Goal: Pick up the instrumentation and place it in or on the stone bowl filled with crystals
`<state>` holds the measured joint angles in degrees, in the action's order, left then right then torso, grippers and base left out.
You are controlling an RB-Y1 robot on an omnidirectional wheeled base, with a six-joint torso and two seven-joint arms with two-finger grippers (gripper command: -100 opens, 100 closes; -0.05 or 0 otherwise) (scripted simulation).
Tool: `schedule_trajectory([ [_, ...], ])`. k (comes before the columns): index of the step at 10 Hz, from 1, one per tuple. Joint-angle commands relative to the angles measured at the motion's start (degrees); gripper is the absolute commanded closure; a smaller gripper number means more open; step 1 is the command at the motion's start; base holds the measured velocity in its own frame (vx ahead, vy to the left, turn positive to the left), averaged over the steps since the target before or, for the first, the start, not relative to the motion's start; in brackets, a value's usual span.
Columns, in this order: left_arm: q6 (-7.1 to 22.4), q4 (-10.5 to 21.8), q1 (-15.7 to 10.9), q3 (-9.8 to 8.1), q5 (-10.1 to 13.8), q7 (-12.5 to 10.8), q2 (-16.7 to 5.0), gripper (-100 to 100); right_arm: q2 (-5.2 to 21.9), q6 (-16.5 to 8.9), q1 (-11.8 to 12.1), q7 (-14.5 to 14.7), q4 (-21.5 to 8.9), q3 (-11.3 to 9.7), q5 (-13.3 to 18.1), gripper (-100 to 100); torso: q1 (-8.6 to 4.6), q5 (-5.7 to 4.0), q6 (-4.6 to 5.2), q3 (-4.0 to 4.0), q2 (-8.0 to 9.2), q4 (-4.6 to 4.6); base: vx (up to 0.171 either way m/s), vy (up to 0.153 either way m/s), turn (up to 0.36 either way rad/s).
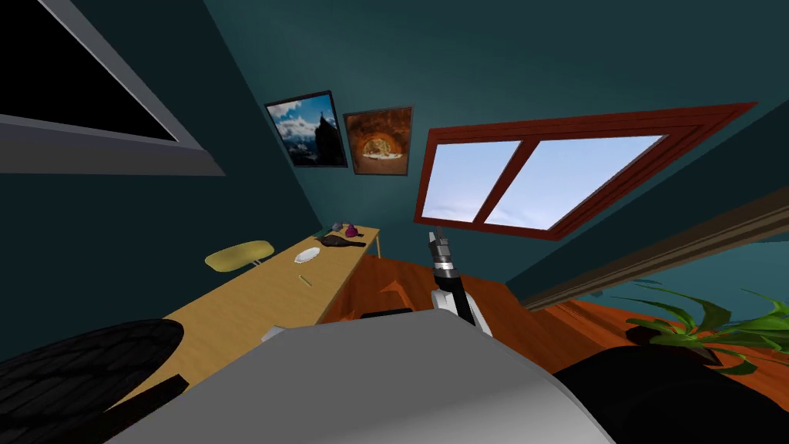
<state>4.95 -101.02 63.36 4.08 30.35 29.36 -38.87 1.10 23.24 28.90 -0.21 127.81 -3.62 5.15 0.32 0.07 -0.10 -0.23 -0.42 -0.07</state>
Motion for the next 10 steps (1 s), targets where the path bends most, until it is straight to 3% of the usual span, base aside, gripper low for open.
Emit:
schedule_trajectory([
  [1, 1.83, 1.98, 1.11, 0.03, 2.86, 1.81, -1.06, -100, 0.00, 0.00, 0.00, 0.00, 0.00, 0.00, 0.00, 0, 0.00, 0.00, 0.00, 0.00, 0.00, 0.00, 0.065, 0.014, -0.268],
  [10, 7.61, 9.66, 2.18, 0.70, 18.46, 7.72, -3.52, -100, 0.00, 0.00, 0.00, 0.00, 0.00, 0.00, 0.00, 0, 0.02, 0.00, 0.02, -0.06, -0.11, -0.02, 0.063, 0.034, -0.186],
])
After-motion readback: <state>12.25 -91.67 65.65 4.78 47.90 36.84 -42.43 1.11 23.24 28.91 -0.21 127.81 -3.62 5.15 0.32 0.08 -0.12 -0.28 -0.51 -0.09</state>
